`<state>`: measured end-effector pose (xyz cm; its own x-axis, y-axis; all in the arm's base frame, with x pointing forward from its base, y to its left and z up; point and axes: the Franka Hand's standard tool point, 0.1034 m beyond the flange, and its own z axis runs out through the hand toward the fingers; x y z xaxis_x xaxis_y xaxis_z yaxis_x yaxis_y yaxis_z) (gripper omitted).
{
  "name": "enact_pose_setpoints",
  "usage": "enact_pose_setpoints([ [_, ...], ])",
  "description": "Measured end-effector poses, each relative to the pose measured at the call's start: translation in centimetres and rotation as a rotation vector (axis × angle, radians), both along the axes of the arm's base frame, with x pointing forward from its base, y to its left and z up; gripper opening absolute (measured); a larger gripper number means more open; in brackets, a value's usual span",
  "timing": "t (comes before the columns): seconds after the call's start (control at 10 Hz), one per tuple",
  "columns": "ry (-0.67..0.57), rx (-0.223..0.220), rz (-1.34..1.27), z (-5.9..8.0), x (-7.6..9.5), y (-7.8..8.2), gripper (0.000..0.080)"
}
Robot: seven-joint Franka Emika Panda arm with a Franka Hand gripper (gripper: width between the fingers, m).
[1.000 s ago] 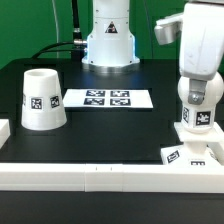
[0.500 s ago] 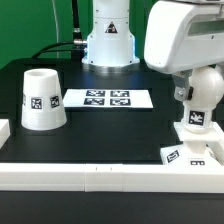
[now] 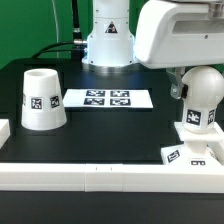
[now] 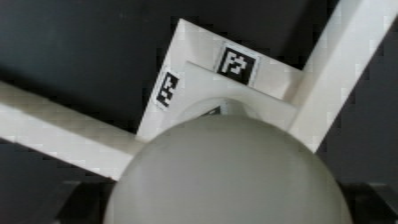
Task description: Assemble lamp
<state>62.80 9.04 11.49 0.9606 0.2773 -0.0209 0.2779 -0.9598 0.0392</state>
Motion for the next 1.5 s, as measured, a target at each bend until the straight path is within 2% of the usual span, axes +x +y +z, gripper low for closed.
enact_pose_setpoints([
  [0.2,-0.005,0.008,-0.144,-0.02,-0.02,0.02,0.0577],
  [0.4,-0.006,0.049,-0.381,-0.09,0.02,-0.24,0.0577],
  [0.7,0.002,0.068,-0.700,-0.12,0.01,-0.24,0.0577],
  [1.5,0.020,0.076,-1.206,-0.19,-0.12,0.21,0.0577],
])
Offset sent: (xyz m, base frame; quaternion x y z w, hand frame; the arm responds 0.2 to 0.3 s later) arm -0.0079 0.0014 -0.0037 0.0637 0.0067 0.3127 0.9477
